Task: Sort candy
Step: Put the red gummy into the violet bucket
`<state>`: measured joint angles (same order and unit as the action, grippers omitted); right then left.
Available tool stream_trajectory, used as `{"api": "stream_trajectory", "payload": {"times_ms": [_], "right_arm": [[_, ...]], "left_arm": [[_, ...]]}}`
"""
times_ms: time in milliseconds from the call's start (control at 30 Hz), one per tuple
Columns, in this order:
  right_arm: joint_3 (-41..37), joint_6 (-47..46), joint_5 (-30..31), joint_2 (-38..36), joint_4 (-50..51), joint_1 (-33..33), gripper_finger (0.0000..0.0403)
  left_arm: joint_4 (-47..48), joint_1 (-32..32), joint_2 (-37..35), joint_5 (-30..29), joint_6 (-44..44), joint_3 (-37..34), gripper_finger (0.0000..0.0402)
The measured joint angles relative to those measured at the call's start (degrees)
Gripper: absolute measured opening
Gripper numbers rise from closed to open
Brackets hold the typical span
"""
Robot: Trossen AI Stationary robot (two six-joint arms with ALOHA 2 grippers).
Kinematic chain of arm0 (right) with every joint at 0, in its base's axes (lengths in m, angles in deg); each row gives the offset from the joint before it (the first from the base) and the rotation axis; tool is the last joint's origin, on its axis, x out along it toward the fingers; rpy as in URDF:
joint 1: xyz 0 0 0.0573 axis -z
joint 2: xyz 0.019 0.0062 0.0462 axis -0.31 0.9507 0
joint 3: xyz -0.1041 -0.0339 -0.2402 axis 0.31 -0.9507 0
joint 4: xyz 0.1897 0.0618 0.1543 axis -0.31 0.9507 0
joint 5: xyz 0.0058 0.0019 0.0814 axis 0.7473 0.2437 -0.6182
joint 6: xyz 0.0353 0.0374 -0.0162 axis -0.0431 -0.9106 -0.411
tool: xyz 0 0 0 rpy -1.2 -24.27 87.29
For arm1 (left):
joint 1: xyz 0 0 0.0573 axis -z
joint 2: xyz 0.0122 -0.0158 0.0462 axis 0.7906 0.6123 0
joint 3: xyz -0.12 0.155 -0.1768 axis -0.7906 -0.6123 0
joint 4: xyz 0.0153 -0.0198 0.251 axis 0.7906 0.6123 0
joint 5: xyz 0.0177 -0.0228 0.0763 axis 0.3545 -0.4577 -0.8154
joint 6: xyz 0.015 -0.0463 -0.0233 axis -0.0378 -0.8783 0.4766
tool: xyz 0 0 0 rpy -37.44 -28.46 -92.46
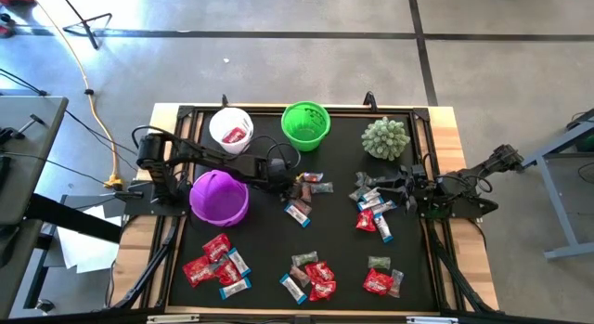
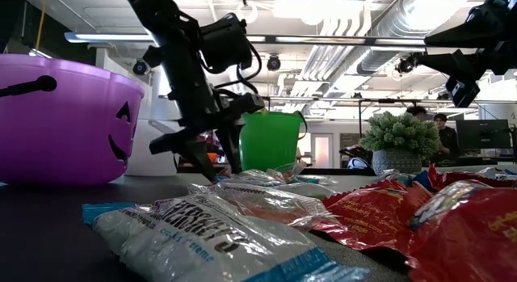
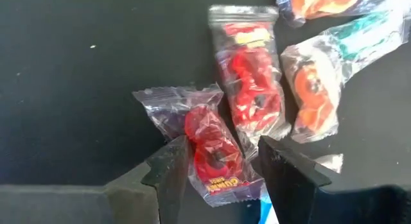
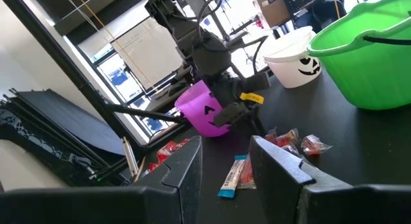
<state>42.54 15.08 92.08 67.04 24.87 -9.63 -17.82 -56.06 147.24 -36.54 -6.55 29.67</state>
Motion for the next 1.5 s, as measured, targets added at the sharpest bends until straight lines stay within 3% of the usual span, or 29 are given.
{"api": "stream_trajectory", "payload": {"times_ms": [233,533,633,1100,1500], "right_arm": [[0.01,-0.02,0.02,0.0,0.0,-0.01,0.0126],[0.02,-0.02,0.2,0.0,0.0,0.0,0.0126],[0.02,0.0,0.18,0.0,0.0,-0.02,0.0126],[0.0,-0.01,-0.08,-0.01,0.0,-0.01,0.0126],[0.0,-0.02,-0.07,0.0,0.0,0.0,0.0126]], "left_arm": [[-0.04,0.04,0.83,-1.56,1.92,0.02,0.0165],[-0.32,0.11,0.72,-2.19,2.08,-0.17,0.0049],[-0.85,0.13,0.83,-2.06,2.24,0.22,0.0029],[8.52,0.15,-6.47,-5.5,8.77,7.66,0.0034],[25.11,2.15,-17.97,-6.83,10.49,11.82,0.0035]]}}
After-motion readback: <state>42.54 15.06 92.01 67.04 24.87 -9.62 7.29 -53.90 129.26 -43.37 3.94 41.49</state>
